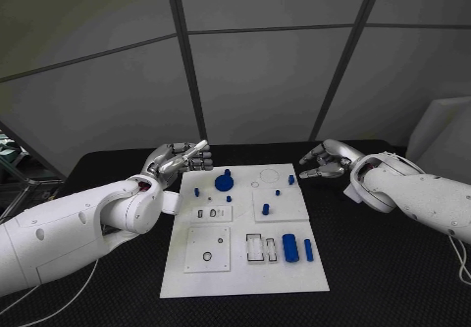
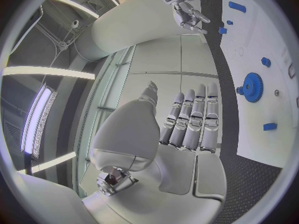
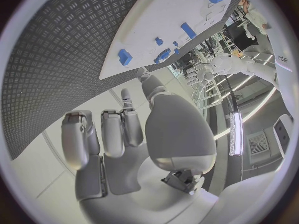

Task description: Assemble the parts on the task board

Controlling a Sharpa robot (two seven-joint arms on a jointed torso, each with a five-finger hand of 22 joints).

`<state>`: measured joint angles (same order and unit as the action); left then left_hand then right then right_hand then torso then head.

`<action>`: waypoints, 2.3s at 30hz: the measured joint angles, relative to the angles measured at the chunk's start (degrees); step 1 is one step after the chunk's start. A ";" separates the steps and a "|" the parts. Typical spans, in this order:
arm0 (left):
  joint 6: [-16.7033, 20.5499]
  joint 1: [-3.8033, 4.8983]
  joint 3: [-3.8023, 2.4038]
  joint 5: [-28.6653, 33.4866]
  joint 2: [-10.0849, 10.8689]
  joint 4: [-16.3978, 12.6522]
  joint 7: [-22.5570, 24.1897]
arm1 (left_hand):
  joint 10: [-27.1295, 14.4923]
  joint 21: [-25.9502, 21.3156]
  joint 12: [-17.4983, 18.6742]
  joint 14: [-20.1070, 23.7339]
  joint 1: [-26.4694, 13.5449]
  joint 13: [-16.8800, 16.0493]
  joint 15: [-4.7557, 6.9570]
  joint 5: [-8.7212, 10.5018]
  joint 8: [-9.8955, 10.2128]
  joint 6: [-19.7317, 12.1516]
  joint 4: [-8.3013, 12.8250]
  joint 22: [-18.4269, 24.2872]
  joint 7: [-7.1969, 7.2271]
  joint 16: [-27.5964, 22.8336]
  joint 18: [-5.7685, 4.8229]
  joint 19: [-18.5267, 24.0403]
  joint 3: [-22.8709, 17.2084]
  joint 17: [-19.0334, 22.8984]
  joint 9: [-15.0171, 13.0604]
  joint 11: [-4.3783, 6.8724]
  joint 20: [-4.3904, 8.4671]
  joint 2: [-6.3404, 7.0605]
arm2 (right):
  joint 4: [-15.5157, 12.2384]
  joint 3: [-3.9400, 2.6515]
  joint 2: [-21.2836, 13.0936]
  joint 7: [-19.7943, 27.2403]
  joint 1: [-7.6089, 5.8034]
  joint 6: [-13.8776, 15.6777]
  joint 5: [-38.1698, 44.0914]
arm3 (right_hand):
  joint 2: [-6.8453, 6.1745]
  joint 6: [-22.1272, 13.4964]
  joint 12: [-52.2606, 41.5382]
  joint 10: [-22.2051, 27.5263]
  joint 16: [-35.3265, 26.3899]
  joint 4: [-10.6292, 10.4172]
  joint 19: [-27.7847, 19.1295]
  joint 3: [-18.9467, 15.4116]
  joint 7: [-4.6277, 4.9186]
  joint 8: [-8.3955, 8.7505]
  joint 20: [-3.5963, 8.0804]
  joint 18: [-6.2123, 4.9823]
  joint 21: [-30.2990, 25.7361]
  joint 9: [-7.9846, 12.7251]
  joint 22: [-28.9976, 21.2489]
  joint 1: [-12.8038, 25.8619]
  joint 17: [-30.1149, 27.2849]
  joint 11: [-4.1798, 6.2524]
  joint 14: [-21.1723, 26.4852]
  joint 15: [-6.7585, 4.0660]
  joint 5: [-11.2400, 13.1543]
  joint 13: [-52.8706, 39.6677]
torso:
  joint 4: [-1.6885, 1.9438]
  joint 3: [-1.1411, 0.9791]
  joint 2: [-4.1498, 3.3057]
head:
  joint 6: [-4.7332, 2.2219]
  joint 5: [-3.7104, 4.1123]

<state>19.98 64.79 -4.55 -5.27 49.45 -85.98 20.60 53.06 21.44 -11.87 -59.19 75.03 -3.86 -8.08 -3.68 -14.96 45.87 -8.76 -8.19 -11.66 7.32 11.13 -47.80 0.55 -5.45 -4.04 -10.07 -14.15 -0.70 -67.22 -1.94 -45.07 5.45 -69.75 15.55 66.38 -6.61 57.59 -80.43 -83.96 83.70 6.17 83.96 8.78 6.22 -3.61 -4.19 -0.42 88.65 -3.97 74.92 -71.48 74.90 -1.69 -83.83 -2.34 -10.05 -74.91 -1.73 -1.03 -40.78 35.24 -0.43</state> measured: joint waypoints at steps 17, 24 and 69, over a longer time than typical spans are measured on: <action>-0.15 -0.06 0.02 0.00 -0.61 0.83 0.00 | 0.00 0.00 0.00 0.00 0.00 0.00 0.00 0.00 0.00 0.00 0.16 0.04 0.00 0.00 0.00 0.00 0.16 0.01 0.00 0.00 0.00 0.00 | 4.31 0.01 3.83 1.44 0.58 -2.36 -1.17 | 1.35 0.21 -0.49 -0.17 0.00 1.99 0.22 0.91 -0.21 0.00 0.22 -0.01 0.01 -0.01 0.00 -1.96 0.00 0.17 -0.22 -0.23 -0.44 0.00 | 0.14 0.21 -0.04 | 0.52 0.47; -0.20 -0.07 0.01 0.00 -0.74 0.96 0.00 | 0.00 0.00 0.00 0.00 0.00 0.00 0.00 0.00 0.00 0.00 0.16 0.04 0.00 0.00 0.00 0.00 0.16 0.01 0.00 0.00 0.00 0.00 | 5.41 0.01 5.04 1.38 1.14 -2.87 -0.06 | 1.42 0.40 -0.72 -0.17 0.00 2.28 0.09 1.02 -0.40 0.00 0.35 -0.01 0.13 -0.01 -0.01 -2.04 0.04 0.17 -0.22 -0.22 -0.44 0.00 | 0.19 0.24 -0.04 | 0.75 0.47; -0.39 -0.07 0.01 0.00 -1.14 1.69 -0.01 | 0.00 0.00 0.00 0.00 0.00 0.00 0.00 0.00 0.00 0.00 0.16 0.02 0.00 0.00 0.00 0.00 0.16 0.03 0.00 0.00 0.00 0.00 | 9.07 -0.02 8.03 0.74 2.07 -3.81 3.14 | 4.42 3.33 -1.44 -0.17 0.73 2.63 0.00 1.06 -0.23 -0.55 0.43 0.00 0.72 -0.13 -0.01 -0.33 0.02 0.16 -0.22 -0.22 -0.93 0.00 | 0.15 0.13 0.04 | 1.36 0.23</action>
<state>19.59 64.73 -4.54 -5.27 48.31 -84.29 20.59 53.06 21.44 -11.87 -59.19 75.03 -3.87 -8.08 -3.68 -14.96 45.87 -8.60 -8.18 -11.66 7.32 11.13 -47.80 0.71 -5.43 -4.04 -10.07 -14.15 -0.69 -58.15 -1.96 -37.03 6.19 -67.68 11.74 69.53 -2.19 60.92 -81.87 -84.14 84.43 8.79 83.96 9.84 5.99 -4.17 -3.77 -0.43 89.37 -4.10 74.91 -71.81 74.92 -1.53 -84.05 -2.56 -10.98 -74.91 -1.58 -0.90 -40.74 36.60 -0.20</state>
